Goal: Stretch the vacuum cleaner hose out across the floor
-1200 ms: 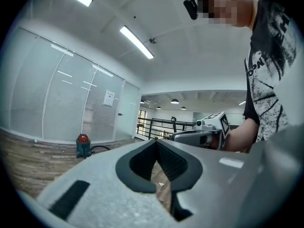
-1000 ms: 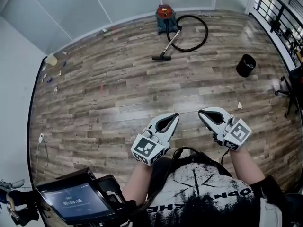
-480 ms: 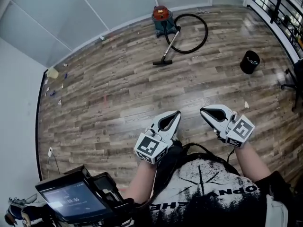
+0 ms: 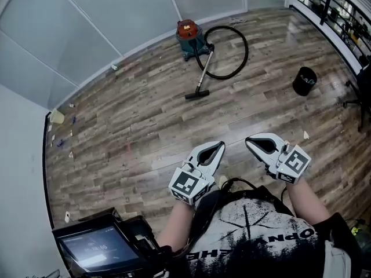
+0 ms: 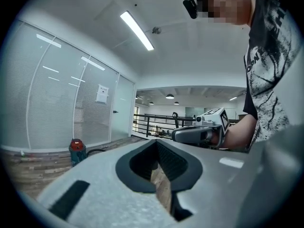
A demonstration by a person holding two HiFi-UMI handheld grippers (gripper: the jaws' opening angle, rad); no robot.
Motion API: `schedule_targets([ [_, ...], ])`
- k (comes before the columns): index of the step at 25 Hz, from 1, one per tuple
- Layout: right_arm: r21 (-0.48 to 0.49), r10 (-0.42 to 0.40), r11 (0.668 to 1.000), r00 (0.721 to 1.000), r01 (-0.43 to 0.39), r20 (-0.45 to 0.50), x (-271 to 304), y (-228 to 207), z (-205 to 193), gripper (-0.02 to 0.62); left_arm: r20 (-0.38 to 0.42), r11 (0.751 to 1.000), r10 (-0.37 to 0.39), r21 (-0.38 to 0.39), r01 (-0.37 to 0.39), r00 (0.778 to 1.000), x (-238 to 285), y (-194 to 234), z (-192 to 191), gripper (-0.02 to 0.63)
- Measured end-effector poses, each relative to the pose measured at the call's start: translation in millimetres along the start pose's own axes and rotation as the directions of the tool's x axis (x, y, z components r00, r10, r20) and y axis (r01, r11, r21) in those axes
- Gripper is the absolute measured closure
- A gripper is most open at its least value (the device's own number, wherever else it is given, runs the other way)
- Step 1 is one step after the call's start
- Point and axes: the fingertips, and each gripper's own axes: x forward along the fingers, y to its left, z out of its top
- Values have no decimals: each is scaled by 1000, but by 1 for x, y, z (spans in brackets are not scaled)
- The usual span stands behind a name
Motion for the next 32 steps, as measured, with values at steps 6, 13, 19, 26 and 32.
schedule_targets([
  [6, -12, -63, 998, 998, 63, 30, 62, -32, 8, 588, -8, 999, -37, 4, 37, 999, -3, 71, -9, 604],
  [13, 0, -93, 996, 996, 93, -3, 89, -59, 5, 588, 5, 998, -62, -18, 62, 998, 7, 113, -9, 605],
  [19, -3, -59, 998, 998, 59, -19, 119, -99, 4, 588, -9, 998, -43, -43, 42, 999, 36, 152, -12, 604],
  [26, 37, 2, 999, 1000, -2, -1, 161, -183, 16, 588, -25, 999, 11, -37, -12, 1000, 91, 214, 14, 606],
  [32, 51, 100, 994, 995, -100, -6, 204, -296, 32, 588, -60, 995, 87, -39, -89, 994, 179, 303, 33, 604],
])
